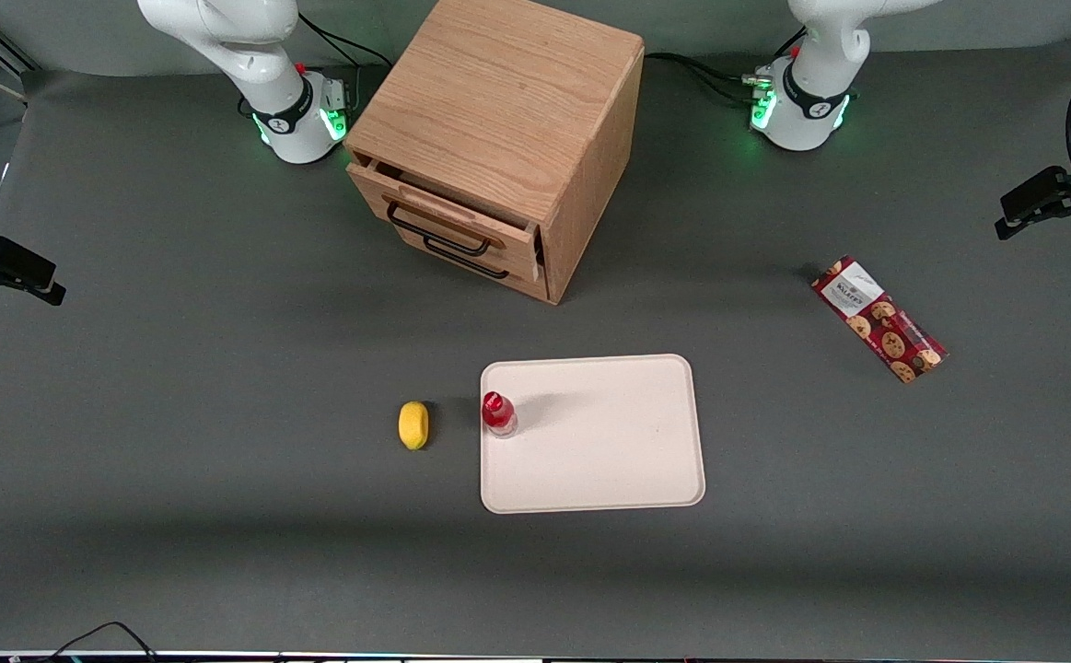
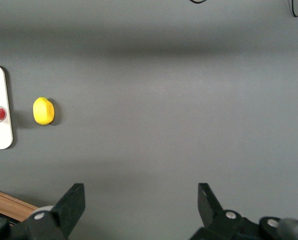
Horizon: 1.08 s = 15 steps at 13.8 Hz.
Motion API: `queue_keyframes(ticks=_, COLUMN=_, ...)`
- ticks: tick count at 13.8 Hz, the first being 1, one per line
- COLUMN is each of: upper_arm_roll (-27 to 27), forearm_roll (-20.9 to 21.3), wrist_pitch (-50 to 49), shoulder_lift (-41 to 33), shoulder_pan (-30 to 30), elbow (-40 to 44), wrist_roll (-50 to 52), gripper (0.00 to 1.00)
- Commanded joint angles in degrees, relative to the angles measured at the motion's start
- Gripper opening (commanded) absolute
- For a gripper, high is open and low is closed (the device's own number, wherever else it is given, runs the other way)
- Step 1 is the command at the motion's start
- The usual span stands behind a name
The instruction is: Place red cookie box on tray
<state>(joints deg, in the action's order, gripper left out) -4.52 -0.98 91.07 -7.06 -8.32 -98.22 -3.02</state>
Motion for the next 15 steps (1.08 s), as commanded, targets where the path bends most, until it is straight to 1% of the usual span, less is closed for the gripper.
queue_keyframes(ticks=1, upper_arm_roll=-0.2, forearm_roll=0.4, wrist_pitch=-1.2, shoulder_lift=0.6, shoulder_pan=-0.2, elbow=1.0, wrist_roll=-0.9, gripper=1.0)
queue_keyframes(ticks=4, upper_arm_roll=-0.2, forearm_roll=0.4, wrist_pitch=-1.5, shoulder_lift=1.3, shoulder_pan=-0.2, elbow=0.0, wrist_roll=0.6, gripper=1.0)
queue_keyframes(ticks=8, upper_arm_roll=0.4, forearm_roll=0.4, wrist_pitch=0.4, shoulder_lift=3.5, shoulder_pan=-0.3, elbow=-6.7, wrist_roll=12.1, gripper=1.0)
queue_keyframes(ticks=9, upper_arm_roll=0.4, forearm_roll=0.4, wrist_pitch=3.2, shoulder_lift=3.3, shoulder_pan=-0.3, elbow=-10.0, wrist_roll=15.7, gripper=1.0)
queue_keyframes(ticks=12, upper_arm_roll=0.6, forearm_roll=-0.3, wrist_pitch=15.7, shoulder_lift=3.2, shoulder_pan=-0.6, elbow=-21.5, wrist_roll=25.1, gripper=1.0)
queue_keyframes(ticks=15, upper_arm_roll=0.8, forearm_roll=-0.3, wrist_pitch=27.1, shoulder_lift=3.8, shoulder_pan=-1.3, elbow=-30.9, wrist_roll=27.0, gripper=1.0)
